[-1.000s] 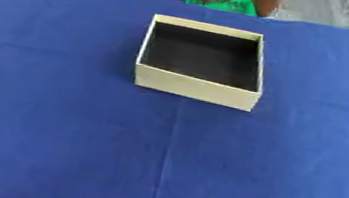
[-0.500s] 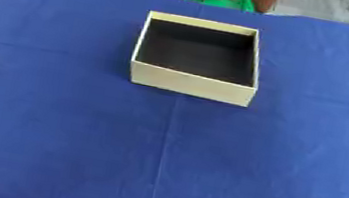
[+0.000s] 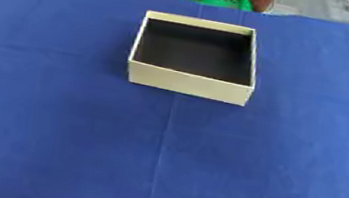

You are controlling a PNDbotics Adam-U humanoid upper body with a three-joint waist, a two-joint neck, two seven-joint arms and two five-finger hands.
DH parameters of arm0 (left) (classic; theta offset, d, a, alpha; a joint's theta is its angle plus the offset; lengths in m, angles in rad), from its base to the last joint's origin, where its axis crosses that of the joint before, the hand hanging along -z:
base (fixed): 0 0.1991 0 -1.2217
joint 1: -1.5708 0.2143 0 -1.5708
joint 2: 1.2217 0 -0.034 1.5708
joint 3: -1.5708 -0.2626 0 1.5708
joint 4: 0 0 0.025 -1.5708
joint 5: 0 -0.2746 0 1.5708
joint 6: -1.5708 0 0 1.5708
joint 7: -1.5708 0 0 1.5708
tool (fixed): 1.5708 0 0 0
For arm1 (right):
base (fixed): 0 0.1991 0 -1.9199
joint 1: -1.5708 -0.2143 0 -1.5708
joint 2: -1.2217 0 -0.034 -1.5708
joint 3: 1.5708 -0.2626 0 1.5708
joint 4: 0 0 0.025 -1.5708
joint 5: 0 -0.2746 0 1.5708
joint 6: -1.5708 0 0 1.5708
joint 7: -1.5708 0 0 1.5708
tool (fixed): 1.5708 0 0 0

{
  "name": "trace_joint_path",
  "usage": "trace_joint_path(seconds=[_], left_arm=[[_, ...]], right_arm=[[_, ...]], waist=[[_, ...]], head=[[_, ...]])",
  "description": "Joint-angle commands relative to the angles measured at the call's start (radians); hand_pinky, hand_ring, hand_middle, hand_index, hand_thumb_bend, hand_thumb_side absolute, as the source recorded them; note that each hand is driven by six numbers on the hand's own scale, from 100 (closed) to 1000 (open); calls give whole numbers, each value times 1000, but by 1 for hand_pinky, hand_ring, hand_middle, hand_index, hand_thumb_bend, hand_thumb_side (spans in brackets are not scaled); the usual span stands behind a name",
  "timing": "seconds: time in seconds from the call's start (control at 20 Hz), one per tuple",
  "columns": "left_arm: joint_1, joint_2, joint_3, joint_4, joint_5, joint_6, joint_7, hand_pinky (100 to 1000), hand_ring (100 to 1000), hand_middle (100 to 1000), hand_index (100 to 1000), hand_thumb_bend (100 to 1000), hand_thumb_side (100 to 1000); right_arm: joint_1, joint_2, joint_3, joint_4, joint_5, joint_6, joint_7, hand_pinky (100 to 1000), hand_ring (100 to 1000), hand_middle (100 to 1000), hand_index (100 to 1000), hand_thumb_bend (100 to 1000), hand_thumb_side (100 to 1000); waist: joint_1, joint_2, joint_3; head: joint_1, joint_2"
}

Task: Pick up objects on the table and place them in the box.

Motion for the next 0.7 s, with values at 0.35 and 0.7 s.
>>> trace_joint_path(seconds=[0.35, 0.7], left_arm=[[-39, 67, -36, 151, -91, -12, -134, 838, 776, 799, 837, 704, 449], [-92, 81, -31, 273, -149, -58, -240, 853, 791, 796, 829, 712, 344]], right_arm=[[-11, -37, -5, -15, 1, -1, 2, 759, 726, 795, 877, 252, 1000], [-9, -36, -4, -15, 0, -1, 2, 759, 726, 795, 877, 250, 1000]], waist=[[4, -18, -3], [7, -20, -3]], head=[[28, -8], [25, -6]])
